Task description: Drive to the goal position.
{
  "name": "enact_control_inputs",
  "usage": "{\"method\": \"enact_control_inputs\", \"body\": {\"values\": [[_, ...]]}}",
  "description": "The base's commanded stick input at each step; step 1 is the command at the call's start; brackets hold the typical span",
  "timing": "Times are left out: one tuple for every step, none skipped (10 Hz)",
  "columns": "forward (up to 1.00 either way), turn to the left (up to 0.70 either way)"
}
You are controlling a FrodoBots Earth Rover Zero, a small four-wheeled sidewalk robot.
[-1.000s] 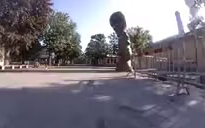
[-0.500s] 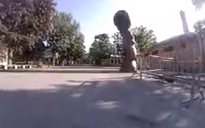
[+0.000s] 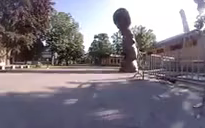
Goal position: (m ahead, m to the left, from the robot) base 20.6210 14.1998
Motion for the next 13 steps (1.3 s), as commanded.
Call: {"method": "enact_control_inputs", "body": {"values": [[0.6, 0.0], [0.6, 0.0], [0.6, 0.0], [0.6, 0.0], [0.6, 0.0], [0.6, 0.0], [0.6, 0.0], [0.6, 0.0], [0.6, 0.0], [0.6, 0.0], [0.6, 0.0], [0.6, 0.0], [0.6, 0.0]]}}
